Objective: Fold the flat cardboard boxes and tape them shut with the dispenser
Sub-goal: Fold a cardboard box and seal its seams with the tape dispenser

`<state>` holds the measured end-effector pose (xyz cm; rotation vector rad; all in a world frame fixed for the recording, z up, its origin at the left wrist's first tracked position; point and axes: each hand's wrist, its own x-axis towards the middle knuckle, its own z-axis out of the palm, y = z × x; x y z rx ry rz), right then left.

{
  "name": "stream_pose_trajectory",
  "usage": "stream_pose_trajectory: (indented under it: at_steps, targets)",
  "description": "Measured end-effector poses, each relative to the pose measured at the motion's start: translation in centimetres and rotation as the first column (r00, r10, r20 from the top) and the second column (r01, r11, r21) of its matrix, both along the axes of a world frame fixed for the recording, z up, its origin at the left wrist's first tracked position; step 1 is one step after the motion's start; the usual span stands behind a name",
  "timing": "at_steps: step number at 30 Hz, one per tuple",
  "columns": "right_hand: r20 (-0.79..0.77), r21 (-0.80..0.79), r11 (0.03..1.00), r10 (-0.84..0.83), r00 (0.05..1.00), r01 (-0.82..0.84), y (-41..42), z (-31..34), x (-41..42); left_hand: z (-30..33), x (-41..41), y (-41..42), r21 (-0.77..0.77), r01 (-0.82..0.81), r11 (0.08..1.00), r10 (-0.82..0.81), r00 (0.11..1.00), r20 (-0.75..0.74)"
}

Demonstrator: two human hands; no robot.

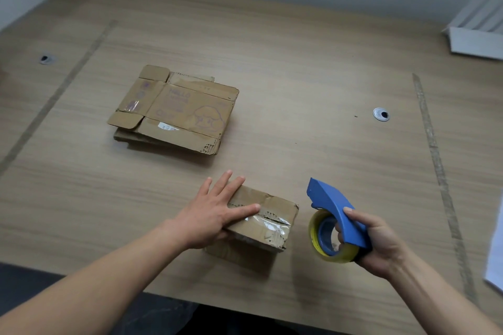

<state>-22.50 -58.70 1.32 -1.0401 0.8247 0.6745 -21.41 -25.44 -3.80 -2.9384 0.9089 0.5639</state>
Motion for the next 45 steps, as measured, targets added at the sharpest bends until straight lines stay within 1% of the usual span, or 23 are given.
stream_pose_trajectory:
  at_steps: [12, 15, 20, 26, 28, 32, 37, 41, 45]
  targets:
    - [-0.043, -0.009, 0.997, -0.083, 0.996, 0.083, 0.9, 0.5, 1.1, -0.2, 0.0, 0.1, -0.001, 0.005, 1.0, -0.005, 1.0, -0.012]
    - [-0.028, 0.031, 0.993, -0.115, 0.993, 0.116, 1.0, 0.6, 1.3, 0.0, 0.0, 0.0, 0.018, 0.009, 1.0, -0.009, 1.0, -0.02]
    - [-0.027, 0.134, 0.965, -0.222, 0.975, 0.224, 1.5, 0.4, 1.6, -0.1, 0.1, 0.2, -0.005, 0.009, 1.0, -0.009, 1.0, -0.017]
    - [-0.001, 0.137, 0.953, -0.274, 0.962, 0.271, 2.0, 0.2, 1.8, -0.5, 0.1, 0.4, -0.035, 0.011, 0.999, -0.011, 1.0, -0.003]
    - [0.011, 0.144, 0.951, -0.277, 0.961, 0.273, 2.2, 0.3, 1.8, -0.5, 0.1, 0.4, -0.05, 0.01, 0.999, -0.01, 1.0, 0.007]
    - [0.062, 0.152, 0.957, -0.259, 0.964, 0.247, 2.3, 0.2, 1.8, -0.5, 0.1, 0.4, -0.027, 0.016, 1.0, -0.016, 1.0, -0.005]
    - [0.11, 0.211, 0.95, -0.255, 0.961, 0.228, 2.1, 0.2, 1.8, -0.5, 0.2, 0.3, -0.024, 0.014, 1.0, -0.015, 1.0, -0.018]
    - [0.137, 0.276, 0.931, -0.285, 0.949, 0.24, 2.2, 0.4, 1.7, -0.4, 0.2, 0.3, -0.021, 0.015, 1.0, -0.015, 1.0, -0.019]
    - [0.159, 0.289, 0.928, -0.288, 0.944, 0.235, 2.0, 0.2, 1.6, -0.5, 0.2, 0.3, -0.03, 0.014, 0.999, -0.014, 1.0, -0.007]
